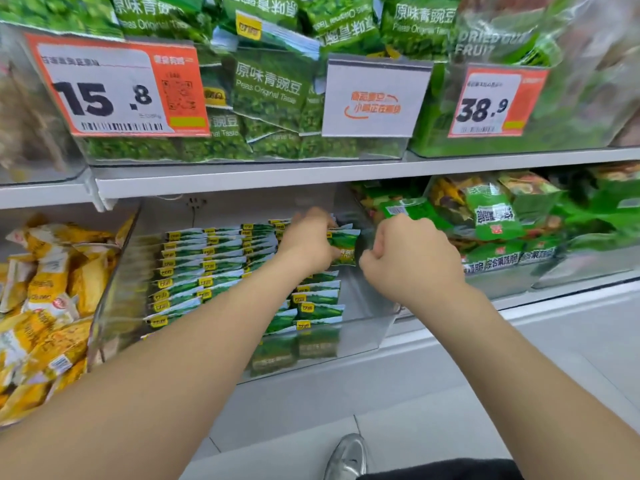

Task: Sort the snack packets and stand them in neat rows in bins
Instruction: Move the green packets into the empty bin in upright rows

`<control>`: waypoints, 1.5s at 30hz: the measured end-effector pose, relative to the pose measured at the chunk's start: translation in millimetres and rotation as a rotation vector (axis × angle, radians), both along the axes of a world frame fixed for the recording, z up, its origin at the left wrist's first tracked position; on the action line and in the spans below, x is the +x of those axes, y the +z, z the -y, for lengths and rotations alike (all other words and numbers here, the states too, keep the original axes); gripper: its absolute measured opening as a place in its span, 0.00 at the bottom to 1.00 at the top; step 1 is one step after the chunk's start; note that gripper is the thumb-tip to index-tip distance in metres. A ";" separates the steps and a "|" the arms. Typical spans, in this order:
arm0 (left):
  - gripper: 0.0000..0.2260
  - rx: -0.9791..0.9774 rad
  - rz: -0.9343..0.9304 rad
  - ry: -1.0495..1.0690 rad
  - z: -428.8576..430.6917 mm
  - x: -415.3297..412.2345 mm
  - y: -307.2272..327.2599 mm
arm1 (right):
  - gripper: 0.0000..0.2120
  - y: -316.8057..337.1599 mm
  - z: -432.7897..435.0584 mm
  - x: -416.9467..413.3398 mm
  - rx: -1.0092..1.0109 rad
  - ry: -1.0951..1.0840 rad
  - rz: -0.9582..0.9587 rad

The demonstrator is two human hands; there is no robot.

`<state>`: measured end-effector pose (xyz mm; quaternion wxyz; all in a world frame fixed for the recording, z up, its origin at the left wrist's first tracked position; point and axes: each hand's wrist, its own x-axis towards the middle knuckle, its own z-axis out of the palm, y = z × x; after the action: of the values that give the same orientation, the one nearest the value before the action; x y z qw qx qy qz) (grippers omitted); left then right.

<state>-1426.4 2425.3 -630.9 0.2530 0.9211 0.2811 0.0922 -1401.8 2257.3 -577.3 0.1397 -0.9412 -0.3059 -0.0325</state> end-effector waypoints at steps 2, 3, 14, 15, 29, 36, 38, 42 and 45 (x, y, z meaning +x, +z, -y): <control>0.25 -0.025 -0.016 0.002 -4.2 3.4 7.1 | 0.11 -0.9 -0.8 -0.4 0.007 0.002 0.002; 0.25 -0.031 -0.032 0.004 -6.5 5.2 12.1 | 0.11 -1.4 -1.3 -0.1 0.010 0.002 -0.004; 0.30 -0.128 -0.056 0.218 -29.7 -4.9 33.5 | 0.18 -14.9 -30.9 -38.7 -0.205 0.242 -0.188; 0.29 -0.137 -0.028 0.196 -33.4 -5.9 29.5 | 0.13 -21.8 -37.7 -36.1 -0.228 0.267 -0.259; 0.23 -0.231 0.061 0.001 -39.9 6.8 11.2 | 0.10 -25.8 -46.8 -23.1 -0.206 0.323 -0.587; 0.27 -0.162 0.008 0.001 -26.5 9.0 -8.7 | 0.17 -21.4 -32.7 -13.4 -0.222 0.251 -0.471; 0.26 -0.122 -0.028 -0.015 -26.4 13.3 -11.7 | 0.17 -26.0 -34.7 -14.5 -0.242 0.272 -0.486; 0.24 0.084 -0.103 -0.038 -21.8 19.6 -8.7 | 0.15 -31.2 -37.6 -11.5 -0.209 0.265 -0.485; 0.21 0.307 -0.166 0.028 -22.8 18.4 -5.3 | 0.12 -34.6 -36.7 -8.9 -0.189 0.249 -0.436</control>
<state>-1408.0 2448.1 -636.2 0.0841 0.9493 0.2967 0.0611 -1410.7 2294.1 -611.9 0.1169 -0.8899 -0.3839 0.2170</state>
